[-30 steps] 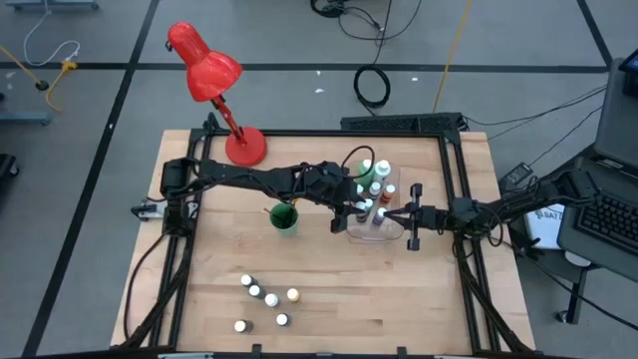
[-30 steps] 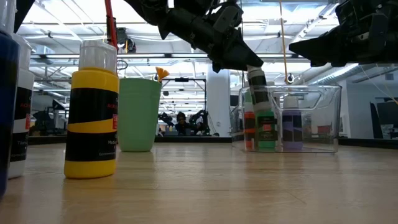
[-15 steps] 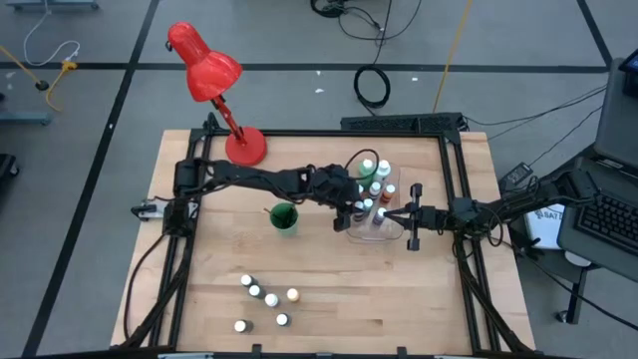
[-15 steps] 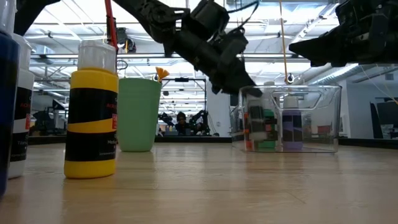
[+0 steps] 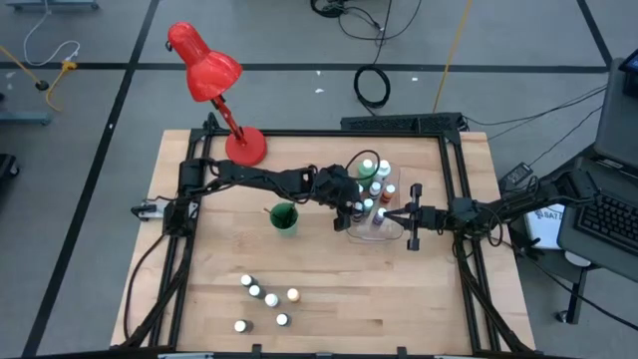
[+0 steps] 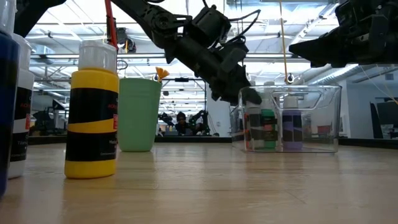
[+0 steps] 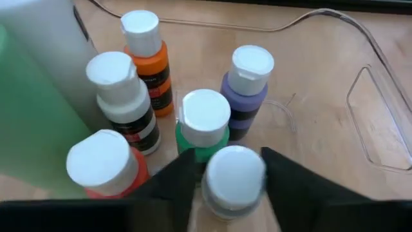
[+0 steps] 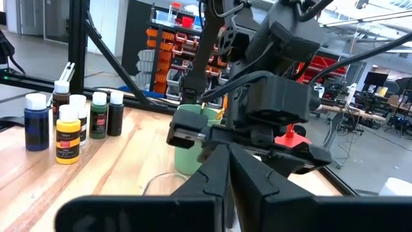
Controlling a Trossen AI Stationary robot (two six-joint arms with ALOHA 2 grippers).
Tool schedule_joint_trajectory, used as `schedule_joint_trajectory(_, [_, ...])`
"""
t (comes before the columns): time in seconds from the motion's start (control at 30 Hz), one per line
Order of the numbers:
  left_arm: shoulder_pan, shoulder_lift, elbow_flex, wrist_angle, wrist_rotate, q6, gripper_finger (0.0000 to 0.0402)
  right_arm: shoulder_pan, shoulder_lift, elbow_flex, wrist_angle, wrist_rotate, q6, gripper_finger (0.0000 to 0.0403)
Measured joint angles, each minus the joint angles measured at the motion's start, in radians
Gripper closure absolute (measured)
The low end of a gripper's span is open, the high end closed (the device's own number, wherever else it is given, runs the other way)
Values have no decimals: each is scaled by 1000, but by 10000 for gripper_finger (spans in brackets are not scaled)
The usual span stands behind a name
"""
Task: Pick & Place Paint Supplies
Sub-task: Put the small gray paint bottle into the transparent bin, then put the small yellow paint bottle into the transparent bin
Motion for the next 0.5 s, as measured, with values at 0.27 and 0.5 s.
schedule_joint_trajectory(0.27, [-14, 0, 102, -134, 41, 27, 99, 0, 0, 0, -2, 0, 1, 393])
schedule_joint_trajectory(0.5, [-36, -90, 319, -584, 53, 34, 81, 0, -1, 0, -4, 0, 11, 393])
